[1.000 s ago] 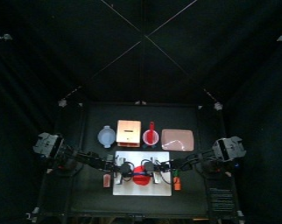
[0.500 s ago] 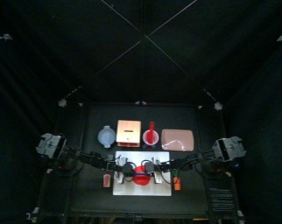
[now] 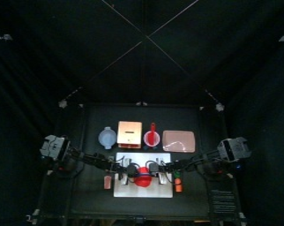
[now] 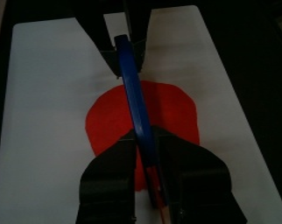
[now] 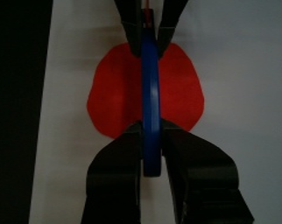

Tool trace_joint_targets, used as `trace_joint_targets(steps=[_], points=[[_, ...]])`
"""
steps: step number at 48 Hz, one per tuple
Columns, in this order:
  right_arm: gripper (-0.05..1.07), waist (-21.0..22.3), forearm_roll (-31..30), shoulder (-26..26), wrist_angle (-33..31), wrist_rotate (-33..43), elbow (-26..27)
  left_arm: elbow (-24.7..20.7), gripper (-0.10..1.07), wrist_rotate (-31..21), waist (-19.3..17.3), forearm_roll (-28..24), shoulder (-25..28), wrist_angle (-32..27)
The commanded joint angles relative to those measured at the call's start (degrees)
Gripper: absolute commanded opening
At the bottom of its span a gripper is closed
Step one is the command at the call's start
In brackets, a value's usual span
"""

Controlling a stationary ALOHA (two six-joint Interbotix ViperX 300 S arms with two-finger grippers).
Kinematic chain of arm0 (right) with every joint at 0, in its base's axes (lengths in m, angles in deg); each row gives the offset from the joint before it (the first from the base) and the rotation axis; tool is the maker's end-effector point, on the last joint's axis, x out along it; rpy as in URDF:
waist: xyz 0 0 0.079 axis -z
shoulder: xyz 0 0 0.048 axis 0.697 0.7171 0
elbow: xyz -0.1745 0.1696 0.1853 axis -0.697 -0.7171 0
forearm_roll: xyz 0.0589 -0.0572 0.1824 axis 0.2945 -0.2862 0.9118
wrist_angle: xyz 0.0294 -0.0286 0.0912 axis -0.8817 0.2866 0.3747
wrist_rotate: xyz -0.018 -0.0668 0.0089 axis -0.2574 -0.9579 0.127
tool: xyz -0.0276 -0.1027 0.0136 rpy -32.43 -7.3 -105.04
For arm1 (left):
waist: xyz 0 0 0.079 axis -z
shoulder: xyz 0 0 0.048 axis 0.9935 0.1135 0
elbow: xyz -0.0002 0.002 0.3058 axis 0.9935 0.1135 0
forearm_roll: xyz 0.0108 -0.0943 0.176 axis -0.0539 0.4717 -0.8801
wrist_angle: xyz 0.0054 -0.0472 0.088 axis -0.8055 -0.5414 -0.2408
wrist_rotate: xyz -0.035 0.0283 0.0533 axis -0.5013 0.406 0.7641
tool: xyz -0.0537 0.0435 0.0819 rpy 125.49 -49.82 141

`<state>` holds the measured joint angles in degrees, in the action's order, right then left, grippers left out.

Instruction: Cut dough in half

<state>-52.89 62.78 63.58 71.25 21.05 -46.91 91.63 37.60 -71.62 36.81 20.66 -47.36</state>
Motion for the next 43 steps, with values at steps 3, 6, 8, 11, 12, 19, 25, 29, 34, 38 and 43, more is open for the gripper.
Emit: trace_joint_targets(steps=[3,6,8,11,12,19,25,29,34,38,43], points=[[0.32,-0.26,0.18,-1.93,-0.18,-0.18,-0.35,-2.64,0.52,0.44,0.26,-0.44,1.41,0.0],[0.32,-0.53,0.26,-2.11,-0.26,-0.18,-0.62,-3.52,0.52,0.44,0.26,-0.44,2.2,0.0],[0.32,-0.79,0.26,-2.37,-0.26,-0.18,-0.88,-4.22,0.52,0.44,0.26,-0.44,2.64,0.0],[0.32,-1.14,0.35,-2.9,-0.18,-0.09,-1.32,-5.01,0.52,0.44,0.26,-0.44,3.34,0.0],[0.32,-1.23,0.35,-3.08,-0.26,-0.09,-1.49,-5.27,0.52,0.44,0.26,-0.35,3.6,0.0],[0.32,-1.41,0.79,-4.83,-0.26,-0.09,-3.25,-6.68,0.52,0.44,0.26,-0.35,4.92,0.0],[0.32,-1.41,1.23,-6.42,-0.26,-0.09,-4.75,-8.0,0.52,0.18,0.26,-0.09,6.24,0.0],[0.32,-1.58,1.23,-7.29,-0.26,-0.09,-5.71,-8.88,0.52,0.26,0.18,0.09,7.03,0.0],[0.32,-1.85,1.23,-8.61,-0.88,-0.09,-6.77,-10.28,0.52,0.44,0.0,0.09,8.17,0.0],[0.32,-2.11,1.32,-9.49,-1.67,-0.09,-7.38,-11.78,0.52,0.44,-0.26,0.0,9.32,0.0],[0.32,-2.46,1.23,-10.55,-2.9,-0.09,-8.09,-13.36,0.52,0.44,-0.7,0.0,10.72,-0.35]])
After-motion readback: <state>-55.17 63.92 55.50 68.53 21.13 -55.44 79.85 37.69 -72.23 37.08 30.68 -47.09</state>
